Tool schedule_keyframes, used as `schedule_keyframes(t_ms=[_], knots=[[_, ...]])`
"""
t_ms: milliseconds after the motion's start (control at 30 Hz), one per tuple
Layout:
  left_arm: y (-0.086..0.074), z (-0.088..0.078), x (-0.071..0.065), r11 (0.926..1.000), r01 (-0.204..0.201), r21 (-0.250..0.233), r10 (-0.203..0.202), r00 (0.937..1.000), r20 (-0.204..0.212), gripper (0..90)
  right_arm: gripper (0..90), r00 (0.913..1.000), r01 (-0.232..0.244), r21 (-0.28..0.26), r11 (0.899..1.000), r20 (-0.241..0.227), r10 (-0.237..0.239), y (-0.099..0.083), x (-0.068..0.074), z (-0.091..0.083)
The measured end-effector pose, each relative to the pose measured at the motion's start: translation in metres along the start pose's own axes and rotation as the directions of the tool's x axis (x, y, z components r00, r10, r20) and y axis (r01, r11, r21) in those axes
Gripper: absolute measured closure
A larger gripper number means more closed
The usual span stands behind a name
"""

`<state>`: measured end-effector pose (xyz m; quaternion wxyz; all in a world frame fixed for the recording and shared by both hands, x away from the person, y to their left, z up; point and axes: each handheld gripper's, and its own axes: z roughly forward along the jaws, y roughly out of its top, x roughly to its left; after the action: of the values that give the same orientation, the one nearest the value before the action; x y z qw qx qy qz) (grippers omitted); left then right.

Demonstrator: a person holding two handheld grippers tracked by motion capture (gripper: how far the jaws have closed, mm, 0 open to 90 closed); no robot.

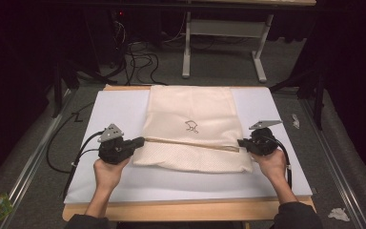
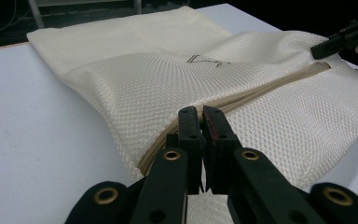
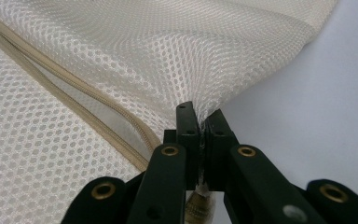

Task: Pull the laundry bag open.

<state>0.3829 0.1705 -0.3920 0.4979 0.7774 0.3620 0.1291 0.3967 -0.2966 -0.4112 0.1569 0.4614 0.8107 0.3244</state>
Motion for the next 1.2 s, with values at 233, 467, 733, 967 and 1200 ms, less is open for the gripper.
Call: schedule_keyframes(t_ms=[233, 467, 733, 967, 1200], knots=[[0.0, -0.007, 0.005, 1.0, 0.006, -0.007, -0.006, 0.9998, -0.018, 87.5, 88.6, 0.9998, -0.014, -0.001, 1.0, 0.012, 0.014, 0.0, -0.004, -0.002], [-0.001, -0.01, 0.008, 1.0, 0.0, 0.002, 0.0, 0.9993, -0.039, 87.5, 88.6, 0.9998, -0.009, -0.007, 1.0, 0.015, 0.01, 0.0, -0.005, -0.003], [-0.002, -0.016, 0.012, 1.0, -0.004, 0.007, 0.005, 0.9986, -0.053, 87.5, 88.6, 0.9993, -0.015, -0.014, 1.0, 0.036, 0.015, 0.001, -0.006, -0.005], [-0.003, -0.017, 0.012, 0.9998, -0.009, 0.02, 0.01, 0.9984, -0.056, 87.5, 88.7, 0.9987, -0.026, -0.035, 0.999, 0.043, 0.027, 0.001, -0.009, -0.008], [-0.005, -0.016, 0.012, 0.9998, -0.005, 0.018, 0.006, 0.9988, -0.048, 87.5, 88.6, 0.9983, -0.026, -0.033, 0.999, 0.051, 0.027, 0.001, -0.009, -0.009]])
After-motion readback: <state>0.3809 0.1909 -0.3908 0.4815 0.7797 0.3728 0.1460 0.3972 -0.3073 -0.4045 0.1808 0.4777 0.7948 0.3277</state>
